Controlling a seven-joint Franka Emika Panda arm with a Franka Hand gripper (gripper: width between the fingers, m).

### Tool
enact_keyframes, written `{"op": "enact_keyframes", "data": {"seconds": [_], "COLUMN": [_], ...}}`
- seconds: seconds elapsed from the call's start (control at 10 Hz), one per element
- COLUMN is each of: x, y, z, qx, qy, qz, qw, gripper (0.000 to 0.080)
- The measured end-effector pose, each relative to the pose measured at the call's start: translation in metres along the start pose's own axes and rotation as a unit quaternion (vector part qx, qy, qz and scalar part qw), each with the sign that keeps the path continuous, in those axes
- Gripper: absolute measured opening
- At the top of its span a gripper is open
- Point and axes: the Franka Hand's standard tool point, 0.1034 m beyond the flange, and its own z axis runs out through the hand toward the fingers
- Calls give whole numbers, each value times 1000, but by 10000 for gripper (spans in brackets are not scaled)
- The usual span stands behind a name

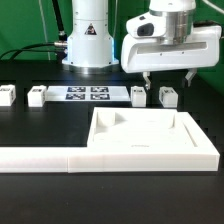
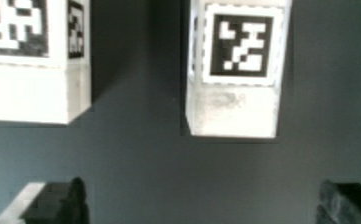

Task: Assemble square table

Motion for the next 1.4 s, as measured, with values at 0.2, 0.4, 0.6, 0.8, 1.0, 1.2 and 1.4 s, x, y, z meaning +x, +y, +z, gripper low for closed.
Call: {"op": "enact_keyframes", "data": {"seconds": [0.2, 0.4, 0.6, 0.8, 1.0, 1.2, 1.4], "x": [-8, -13, -12, -16, -24, -30, -30], "y": [-2, -2, -2, -2, -7, -7, -9], "z": [3, 2, 1, 5, 11, 16, 23], "qx": [-9, -13, -8, -10, -14, -17, -18], "qy": [-72, -132, -203, -258, -328, -375, -374], "qz": [-2, -1, -4, -3, -8, -7, -4], "qw": [997, 991, 979, 966, 945, 927, 927], "gripper": [649, 649, 649, 649, 649, 649, 649]}}
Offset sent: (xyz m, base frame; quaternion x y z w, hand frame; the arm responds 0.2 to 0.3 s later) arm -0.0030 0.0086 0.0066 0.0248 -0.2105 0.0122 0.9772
